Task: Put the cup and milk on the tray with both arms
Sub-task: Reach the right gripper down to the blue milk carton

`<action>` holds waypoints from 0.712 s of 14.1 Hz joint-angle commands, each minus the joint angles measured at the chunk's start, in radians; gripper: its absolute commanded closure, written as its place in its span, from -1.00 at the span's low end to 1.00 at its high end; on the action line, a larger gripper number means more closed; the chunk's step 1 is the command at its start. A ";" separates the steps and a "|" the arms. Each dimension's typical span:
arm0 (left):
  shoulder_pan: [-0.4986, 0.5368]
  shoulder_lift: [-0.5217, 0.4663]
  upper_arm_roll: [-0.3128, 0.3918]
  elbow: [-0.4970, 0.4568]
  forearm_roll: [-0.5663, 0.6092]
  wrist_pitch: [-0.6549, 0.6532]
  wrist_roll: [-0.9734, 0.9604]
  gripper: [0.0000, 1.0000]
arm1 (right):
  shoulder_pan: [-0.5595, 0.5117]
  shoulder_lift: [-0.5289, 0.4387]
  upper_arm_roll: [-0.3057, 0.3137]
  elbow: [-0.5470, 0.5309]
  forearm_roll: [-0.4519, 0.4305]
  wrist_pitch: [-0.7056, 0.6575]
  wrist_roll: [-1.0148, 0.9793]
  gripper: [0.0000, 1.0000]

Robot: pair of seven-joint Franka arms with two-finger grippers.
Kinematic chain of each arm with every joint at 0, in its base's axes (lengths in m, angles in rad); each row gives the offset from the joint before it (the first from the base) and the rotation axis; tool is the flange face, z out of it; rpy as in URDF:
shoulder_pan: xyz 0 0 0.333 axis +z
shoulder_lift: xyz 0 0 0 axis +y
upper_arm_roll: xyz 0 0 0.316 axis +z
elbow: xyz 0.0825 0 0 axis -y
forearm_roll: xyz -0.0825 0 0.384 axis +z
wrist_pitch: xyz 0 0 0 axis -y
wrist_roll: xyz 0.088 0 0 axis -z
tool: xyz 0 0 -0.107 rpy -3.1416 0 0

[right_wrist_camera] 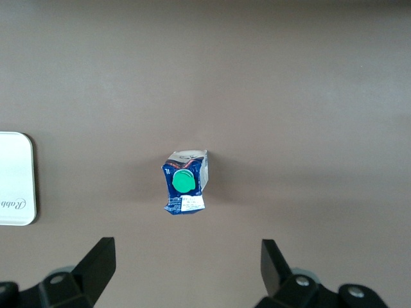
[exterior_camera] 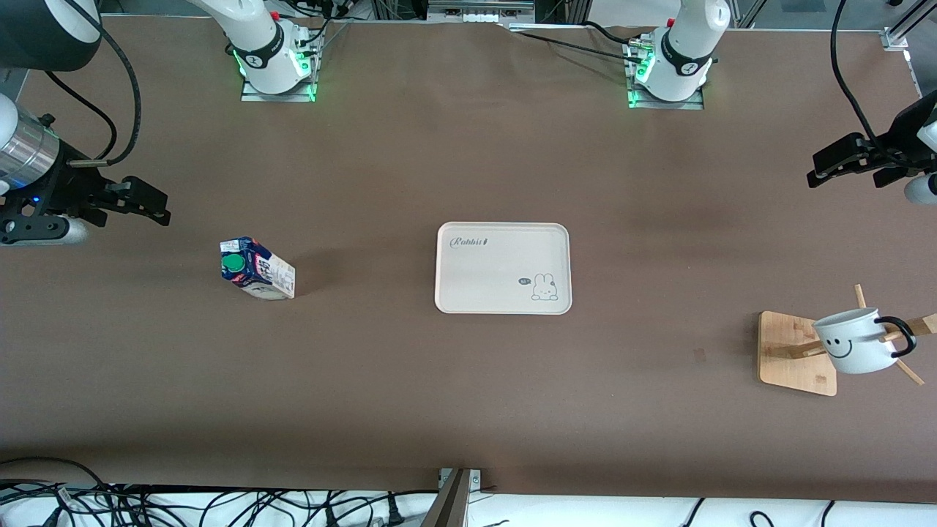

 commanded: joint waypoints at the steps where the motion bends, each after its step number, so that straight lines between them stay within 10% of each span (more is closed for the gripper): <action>1: 0.005 -0.008 -0.007 0.003 0.024 -0.016 -0.013 -1.00 | -0.005 0.007 -0.002 0.018 -0.002 -0.008 0.007 -1.00; 10: -0.001 -0.002 -0.008 0.001 0.034 -0.025 -0.014 -1.00 | 0.018 0.080 0.003 0.020 -0.011 0.027 -0.006 -1.00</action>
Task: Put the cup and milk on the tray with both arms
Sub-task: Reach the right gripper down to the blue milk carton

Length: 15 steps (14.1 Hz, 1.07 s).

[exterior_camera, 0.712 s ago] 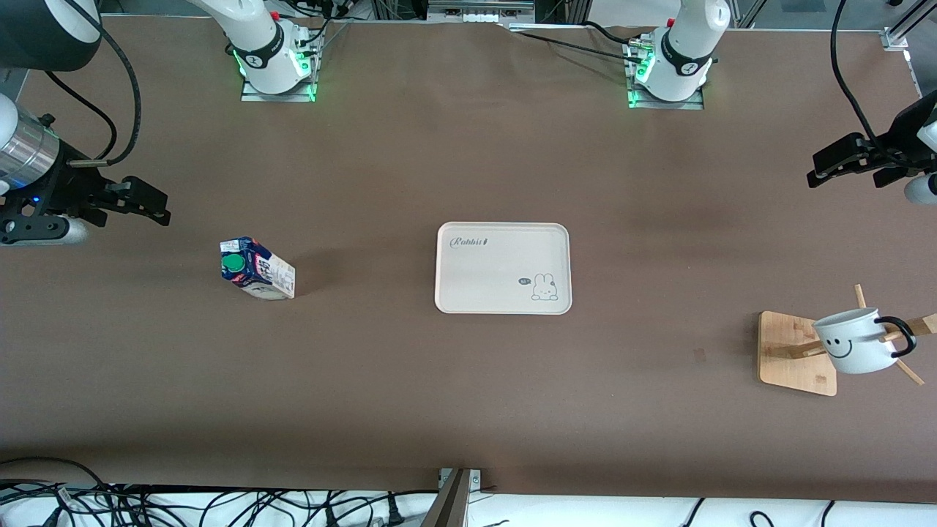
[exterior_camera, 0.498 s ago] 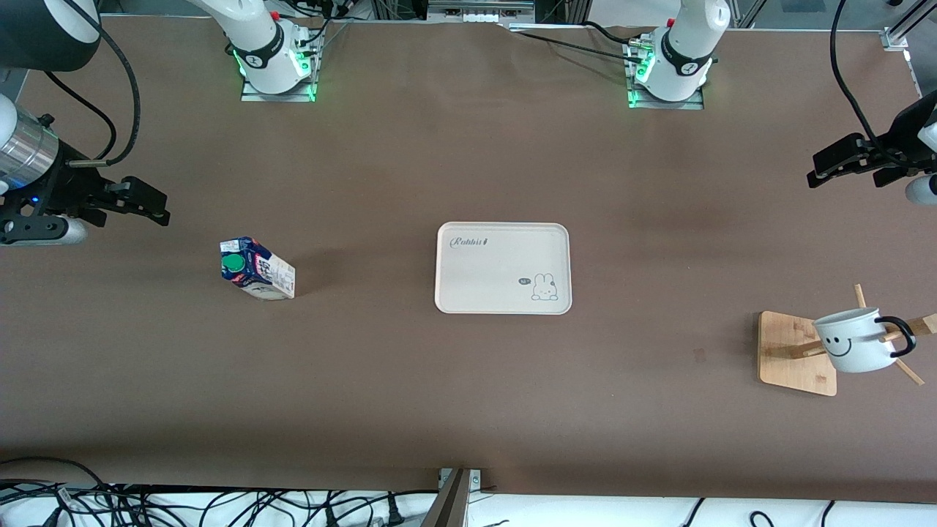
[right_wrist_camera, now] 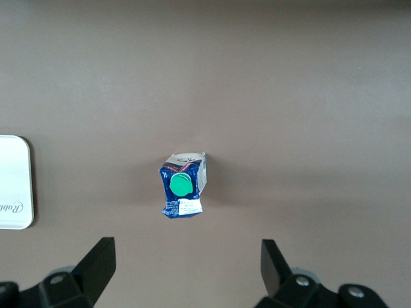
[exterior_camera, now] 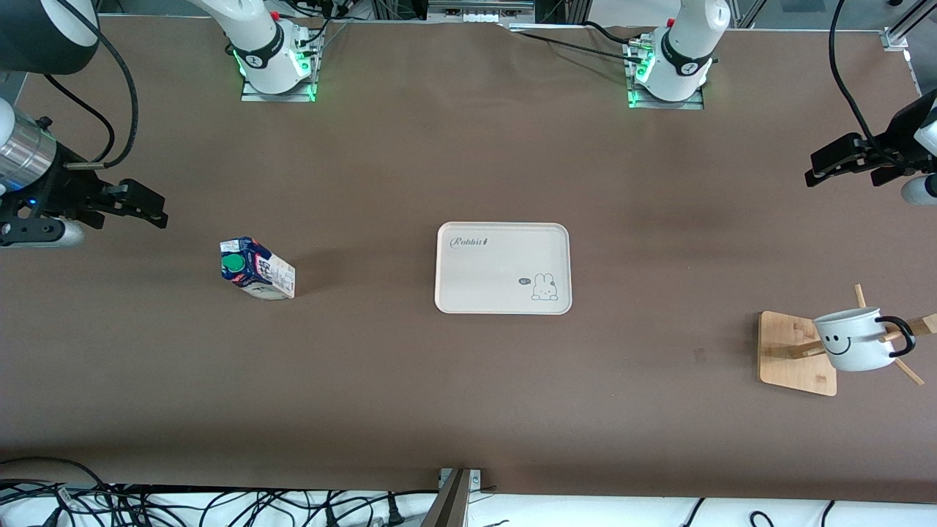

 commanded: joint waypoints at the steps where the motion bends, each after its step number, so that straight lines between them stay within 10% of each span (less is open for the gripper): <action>1: 0.000 -0.004 -0.006 0.001 0.033 -0.012 -0.013 -1.00 | 0.026 0.104 0.003 0.020 -0.013 0.017 -0.006 -1.00; 15: 0.006 0.038 -0.005 0.006 0.015 -0.002 -0.013 -1.00 | 0.062 0.198 0.003 -0.308 0.040 0.290 -0.009 -0.96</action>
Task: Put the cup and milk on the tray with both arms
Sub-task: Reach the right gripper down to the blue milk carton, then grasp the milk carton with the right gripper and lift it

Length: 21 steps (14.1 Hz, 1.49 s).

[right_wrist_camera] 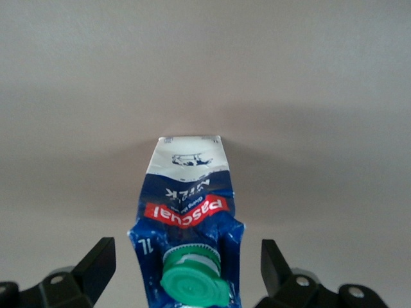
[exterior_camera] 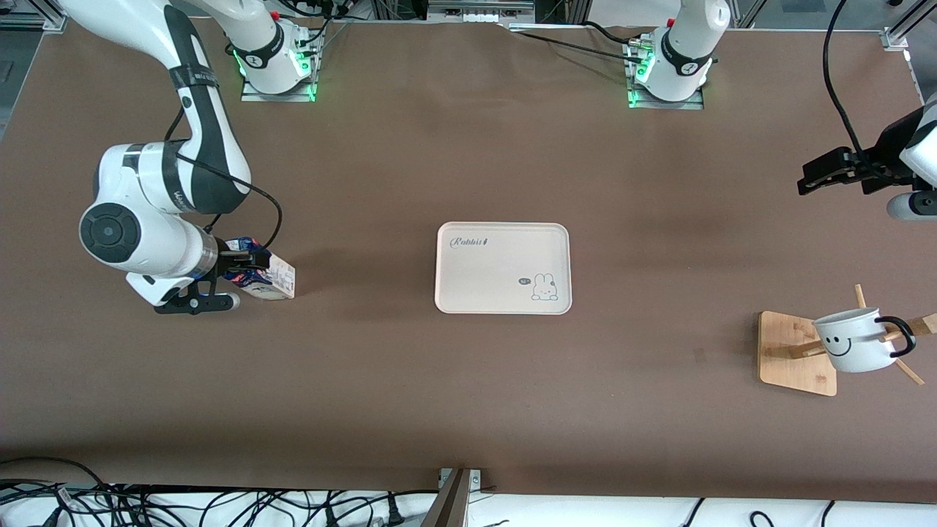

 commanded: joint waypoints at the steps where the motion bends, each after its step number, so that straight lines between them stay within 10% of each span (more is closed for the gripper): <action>1: 0.005 0.005 -0.006 0.007 0.015 -0.002 -0.012 -1.00 | -0.002 -0.041 0.002 -0.061 0.019 0.017 -0.009 -0.78; 5: -0.001 0.031 -0.006 0.012 0.015 -0.002 -0.012 -1.00 | -0.004 -0.040 0.002 -0.052 0.030 0.016 -0.011 0.28; 13: -0.009 0.071 -0.009 0.012 0.017 -0.002 -0.012 -1.00 | 0.211 -0.006 0.002 0.109 0.166 -0.046 0.113 0.28; 21: -0.090 0.082 -0.036 0.001 0.033 -0.008 -0.004 -1.00 | 0.490 0.276 0.003 0.480 0.231 -0.003 0.492 0.21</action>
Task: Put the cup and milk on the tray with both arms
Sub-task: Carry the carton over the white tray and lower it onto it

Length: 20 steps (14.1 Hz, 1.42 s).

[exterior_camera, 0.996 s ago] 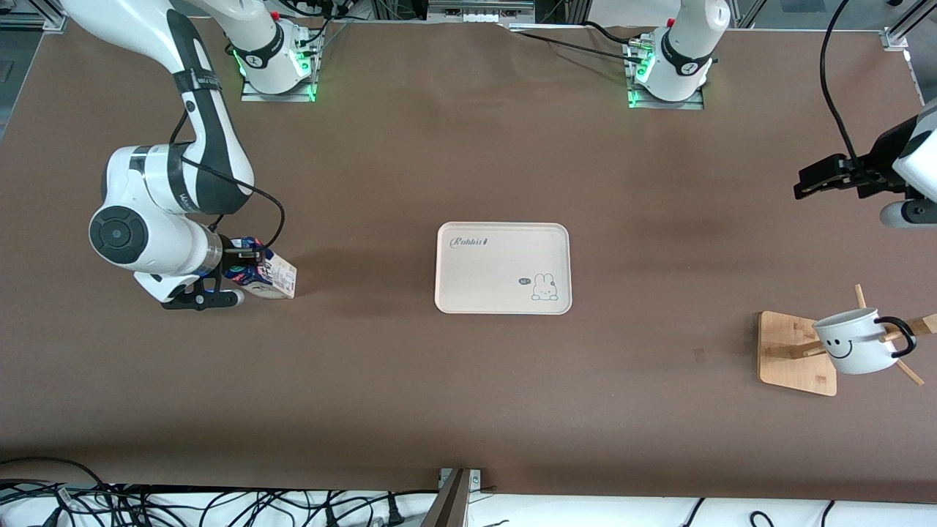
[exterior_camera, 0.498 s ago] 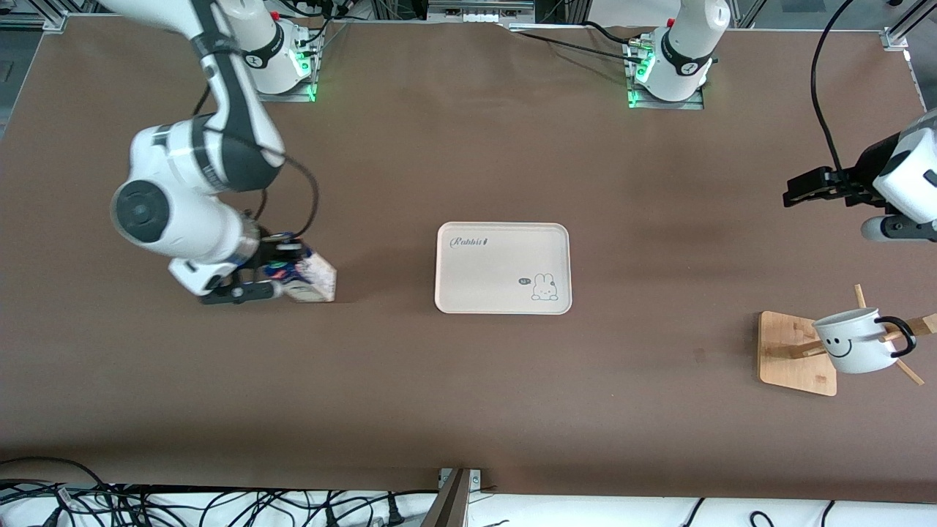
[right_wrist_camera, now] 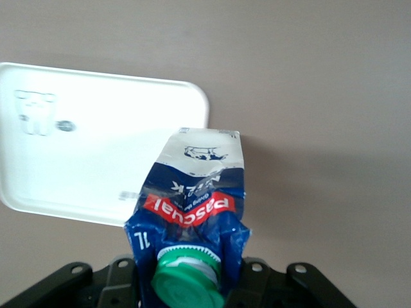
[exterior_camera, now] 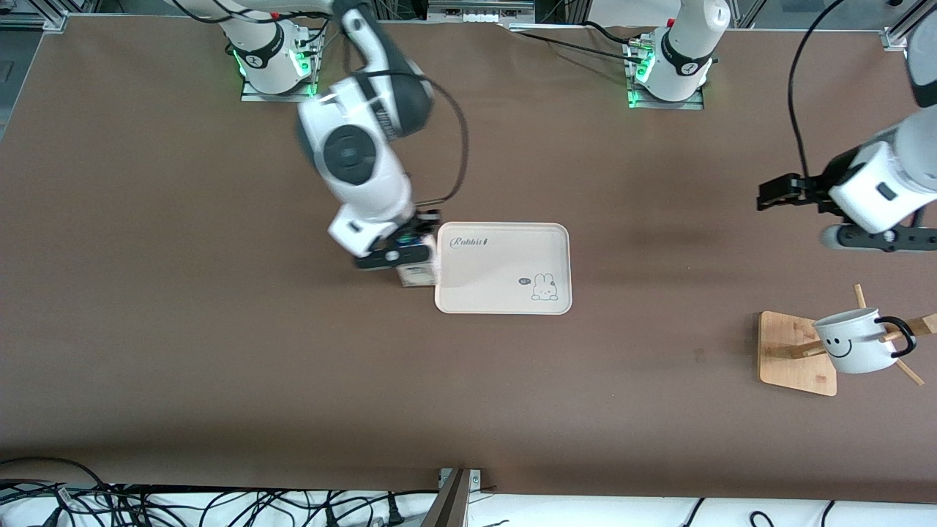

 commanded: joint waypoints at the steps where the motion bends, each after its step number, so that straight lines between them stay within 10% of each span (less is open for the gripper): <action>1: -0.016 0.005 -0.015 0.002 0.033 -0.005 -0.010 -1.00 | 0.049 0.130 -0.014 0.166 0.040 0.014 0.104 0.21; 14: 0.022 0.005 -0.002 0.029 -0.008 0.034 -0.069 -1.00 | 0.095 0.164 -0.017 0.134 0.025 0.062 0.145 0.20; 17: 0.025 0.002 -0.003 0.006 -0.017 0.066 -0.069 -1.00 | 0.095 0.161 -0.021 0.132 0.027 0.063 0.152 -1.00; 20: 0.036 0.005 -0.002 -0.004 -0.043 0.116 -0.069 -1.00 | 0.089 0.150 -0.027 0.137 0.031 0.057 0.152 -1.00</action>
